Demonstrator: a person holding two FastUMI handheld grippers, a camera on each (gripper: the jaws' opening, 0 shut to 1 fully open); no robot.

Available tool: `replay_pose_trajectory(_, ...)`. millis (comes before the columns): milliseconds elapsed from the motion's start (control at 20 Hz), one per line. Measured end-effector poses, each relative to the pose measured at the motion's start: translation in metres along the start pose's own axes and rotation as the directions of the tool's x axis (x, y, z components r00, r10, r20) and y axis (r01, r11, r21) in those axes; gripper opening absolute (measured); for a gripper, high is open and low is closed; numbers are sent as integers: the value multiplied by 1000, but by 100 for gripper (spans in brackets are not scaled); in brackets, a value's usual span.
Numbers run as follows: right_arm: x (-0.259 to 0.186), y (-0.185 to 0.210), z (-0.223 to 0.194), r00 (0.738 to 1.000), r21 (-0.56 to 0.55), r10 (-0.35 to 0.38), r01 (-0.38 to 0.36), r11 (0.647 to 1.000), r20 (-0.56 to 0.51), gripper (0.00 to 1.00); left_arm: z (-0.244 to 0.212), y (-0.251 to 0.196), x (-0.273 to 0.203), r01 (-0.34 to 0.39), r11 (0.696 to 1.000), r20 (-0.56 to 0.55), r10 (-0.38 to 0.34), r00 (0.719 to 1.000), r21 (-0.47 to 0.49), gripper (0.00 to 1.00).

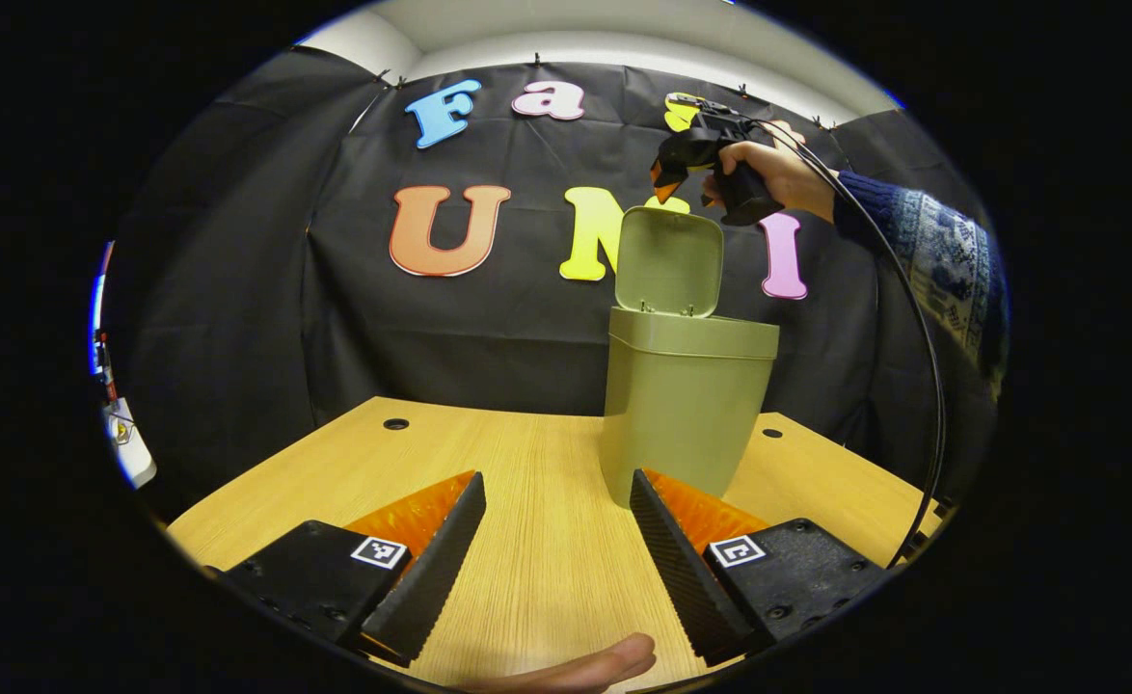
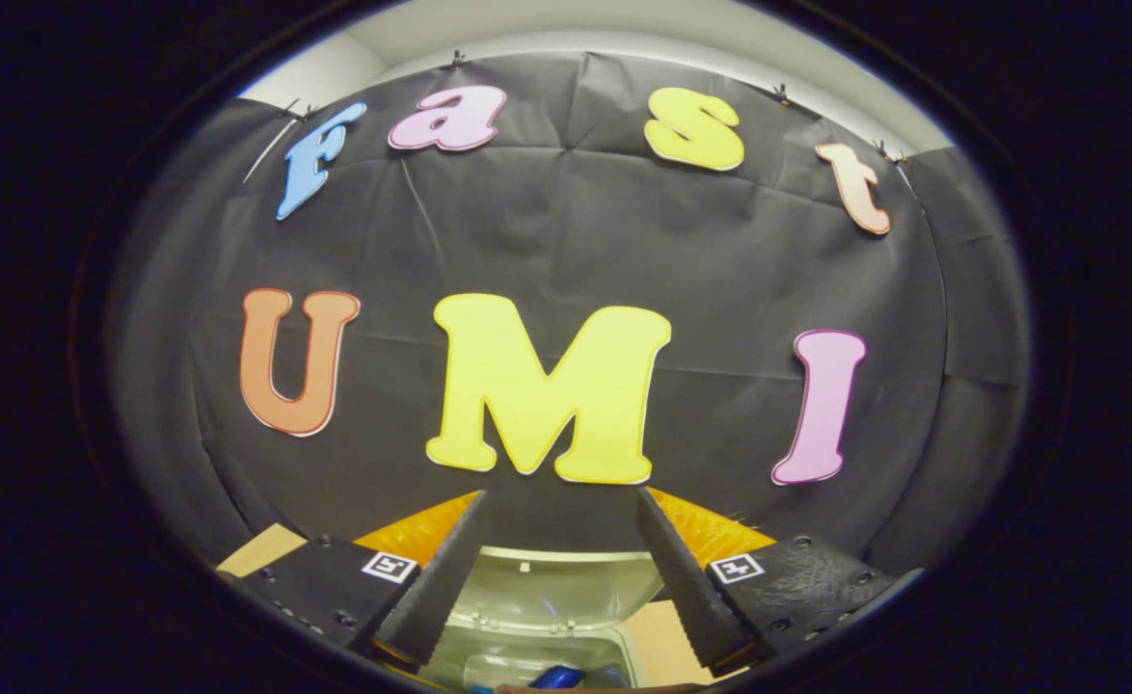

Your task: Press the lid of the desktop garbage bin to open it, pick up the crumpled paper on the desktop and throw it into the bin, then pick up the pop can on the desktop and drop it into the bin, and finally close the garbage bin lid.

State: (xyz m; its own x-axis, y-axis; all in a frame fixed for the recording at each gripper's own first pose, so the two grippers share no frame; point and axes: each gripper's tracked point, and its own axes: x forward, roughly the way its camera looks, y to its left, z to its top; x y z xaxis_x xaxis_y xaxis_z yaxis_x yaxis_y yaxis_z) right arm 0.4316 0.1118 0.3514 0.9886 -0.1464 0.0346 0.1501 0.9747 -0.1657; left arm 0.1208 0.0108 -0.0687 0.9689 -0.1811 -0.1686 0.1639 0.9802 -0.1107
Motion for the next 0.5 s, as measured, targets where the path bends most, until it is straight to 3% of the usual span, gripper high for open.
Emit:
replay_pose_trajectory(150,-1,4,-12,998,-10,52,-53,999,-30,97,-4,3,4,-8,1000,-17,8,1000,-16,98)
replay_pose_trajectory(500,-38,5,-34,986,13,156,-155,988,-58,94,0,-3,-4,-25,1000,-10,25,1000,6,98)
